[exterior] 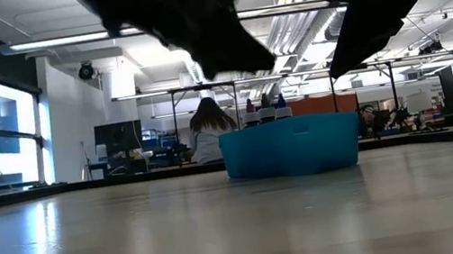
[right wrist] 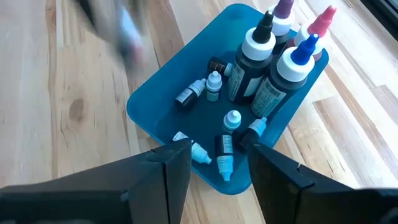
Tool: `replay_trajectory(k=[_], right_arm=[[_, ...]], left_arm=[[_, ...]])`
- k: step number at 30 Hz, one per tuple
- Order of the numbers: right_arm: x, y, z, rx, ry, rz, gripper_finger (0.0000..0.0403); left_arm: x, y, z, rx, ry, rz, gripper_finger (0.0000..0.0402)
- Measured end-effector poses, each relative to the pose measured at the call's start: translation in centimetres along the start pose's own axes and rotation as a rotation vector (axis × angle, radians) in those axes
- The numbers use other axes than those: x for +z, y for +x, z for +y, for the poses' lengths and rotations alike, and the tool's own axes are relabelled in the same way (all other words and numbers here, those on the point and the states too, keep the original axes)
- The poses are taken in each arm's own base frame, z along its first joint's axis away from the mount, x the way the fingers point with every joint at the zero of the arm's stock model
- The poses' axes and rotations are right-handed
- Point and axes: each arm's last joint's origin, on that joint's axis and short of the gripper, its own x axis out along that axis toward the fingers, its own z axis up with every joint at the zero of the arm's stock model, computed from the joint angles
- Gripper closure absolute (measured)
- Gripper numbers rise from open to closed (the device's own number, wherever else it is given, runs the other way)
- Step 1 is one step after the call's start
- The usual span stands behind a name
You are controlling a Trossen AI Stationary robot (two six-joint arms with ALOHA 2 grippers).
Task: Pick & Place food coloring
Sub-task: Put the small black food coloring bottle into the blue container
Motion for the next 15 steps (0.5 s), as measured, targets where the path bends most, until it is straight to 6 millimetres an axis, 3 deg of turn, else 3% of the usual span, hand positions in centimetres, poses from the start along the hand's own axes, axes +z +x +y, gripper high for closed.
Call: replay_trajectory(k=[8,15], right_arm=[[0.0,0.0,0.0,0.001,0.000,0.001,0.0254],[0.0,0.0,0.0,0.003,-0.001,0.002,0.0254]], left_arm=[[-0.8,4.3,3.9,0.027,-0.025,0.064,0.0299],[0.3,4.5,4.3,0.009,-0.037,0.100,0.0299]])
